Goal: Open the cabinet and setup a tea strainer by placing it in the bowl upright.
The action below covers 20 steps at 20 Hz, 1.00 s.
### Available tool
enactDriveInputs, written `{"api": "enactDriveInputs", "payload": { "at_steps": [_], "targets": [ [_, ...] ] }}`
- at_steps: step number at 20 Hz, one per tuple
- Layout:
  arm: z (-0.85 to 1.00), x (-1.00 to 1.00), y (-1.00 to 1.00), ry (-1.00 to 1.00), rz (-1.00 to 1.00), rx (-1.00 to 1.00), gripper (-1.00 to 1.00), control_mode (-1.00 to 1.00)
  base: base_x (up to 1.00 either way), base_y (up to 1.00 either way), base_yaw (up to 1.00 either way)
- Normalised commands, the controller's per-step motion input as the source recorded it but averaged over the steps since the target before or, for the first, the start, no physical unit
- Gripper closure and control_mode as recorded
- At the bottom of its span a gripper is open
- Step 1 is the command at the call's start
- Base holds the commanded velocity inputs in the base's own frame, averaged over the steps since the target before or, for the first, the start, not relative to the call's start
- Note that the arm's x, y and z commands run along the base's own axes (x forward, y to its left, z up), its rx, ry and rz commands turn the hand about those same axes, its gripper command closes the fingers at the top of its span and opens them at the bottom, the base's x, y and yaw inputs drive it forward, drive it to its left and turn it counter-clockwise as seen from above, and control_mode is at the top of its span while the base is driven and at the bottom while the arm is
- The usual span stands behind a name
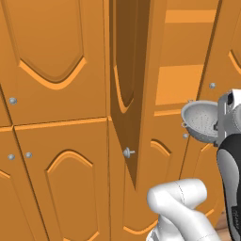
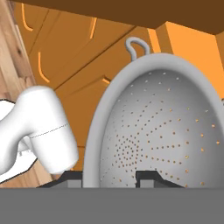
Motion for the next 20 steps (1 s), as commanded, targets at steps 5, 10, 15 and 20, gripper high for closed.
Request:
{"api": "enactDriveInputs", "payload": {
  "at_steps": [5, 10, 15, 20],
  "targets": [
    [0.00, 0.00, 0.00, 0.00, 0.00, 0.00, 1.00, -1.00, 0.00, 0.00, 0.00],
    [0.00, 0.00, 0.00, 0.00, 0.00, 0.00, 1.00, -1.00, 0.00, 0.00, 0.00],
    [0.00, 0.00, 0.00, 0.00, 0.00, 0.00, 1.00, 1.00, -0.10, -0.08, -0.02],
    [0.00, 0.00, 0.00, 0.00, 0.00, 0.00, 1.00, 1.00, -0.46, -0.74, -0.24]
  ]
}}
